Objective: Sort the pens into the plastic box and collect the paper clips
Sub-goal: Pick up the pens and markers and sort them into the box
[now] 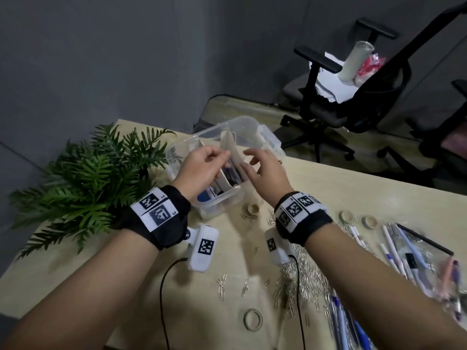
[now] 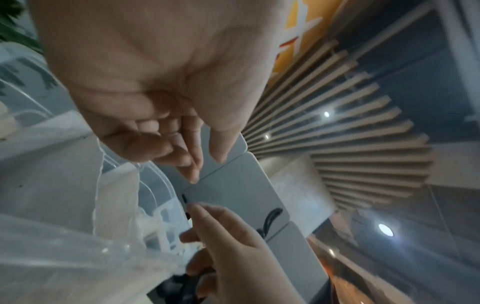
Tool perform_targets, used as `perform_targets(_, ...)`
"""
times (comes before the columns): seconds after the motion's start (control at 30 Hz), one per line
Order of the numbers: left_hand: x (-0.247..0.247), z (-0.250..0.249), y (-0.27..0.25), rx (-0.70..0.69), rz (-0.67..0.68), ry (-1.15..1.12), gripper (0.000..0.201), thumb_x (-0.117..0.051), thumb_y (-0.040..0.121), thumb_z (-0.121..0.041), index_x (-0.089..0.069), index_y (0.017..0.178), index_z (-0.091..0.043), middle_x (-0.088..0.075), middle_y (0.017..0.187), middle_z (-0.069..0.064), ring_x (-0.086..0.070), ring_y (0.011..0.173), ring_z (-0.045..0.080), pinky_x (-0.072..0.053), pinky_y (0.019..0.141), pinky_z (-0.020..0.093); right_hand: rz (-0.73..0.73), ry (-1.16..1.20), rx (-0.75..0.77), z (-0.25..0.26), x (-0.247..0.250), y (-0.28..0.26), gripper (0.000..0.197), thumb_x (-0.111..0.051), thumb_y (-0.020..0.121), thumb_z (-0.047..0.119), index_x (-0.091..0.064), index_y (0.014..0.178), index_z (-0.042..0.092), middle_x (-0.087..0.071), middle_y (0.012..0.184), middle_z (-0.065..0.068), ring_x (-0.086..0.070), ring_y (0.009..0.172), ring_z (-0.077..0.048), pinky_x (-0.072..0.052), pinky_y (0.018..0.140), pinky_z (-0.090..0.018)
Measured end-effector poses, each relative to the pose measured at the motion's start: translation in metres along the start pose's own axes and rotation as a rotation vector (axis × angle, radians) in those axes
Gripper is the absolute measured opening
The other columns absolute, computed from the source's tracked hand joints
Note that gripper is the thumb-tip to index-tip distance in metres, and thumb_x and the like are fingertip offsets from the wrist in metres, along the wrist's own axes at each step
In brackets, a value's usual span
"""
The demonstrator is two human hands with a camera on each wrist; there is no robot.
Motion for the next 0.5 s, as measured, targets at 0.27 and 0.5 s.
perform_targets(0.27,-0.075,0.019,-0.027,0.082,0.257,0.173,0.016,-0.066,0.087,-0.028,-0.064,0.095,-0.013,-0.066,0.082,0.004,-0.05,0.054,0.004,-0.04,0.042,0.017,0.136,-0.005,-0.339,-0.114,0.053,-0.1,0.017,-0.062,0.089,0.038,-0.065,0.089,0.021,-0.065,0.082,0.005,-0.06,0.072,-0.014,-0.045,0.065,-0.026)
perform_targets(0.5,-0.141,0.061,-0.059,0.149,0.421,0.351,0.024,-0.073,0.081,-0.031,-0.06,0.09,-0.012,-0.048,0.067,-0.004,-0.049,0.06,0.012,-0.04,0.046,0.022,0.323,-0.02,-0.584,-0.18,0.062,-0.184,0.026,-0.072,0.08,0.041,-0.059,0.088,0.02,-0.065,0.084,0.004,-0.061,0.077,-0.012,-0.054,0.076,-0.031)
Point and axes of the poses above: each hand's wrist, its own y-axis towards the middle knuckle, its own x-axis out of the back of the hand, z = x × y, the point moved 3 cm from there along y, towards the middle knuckle
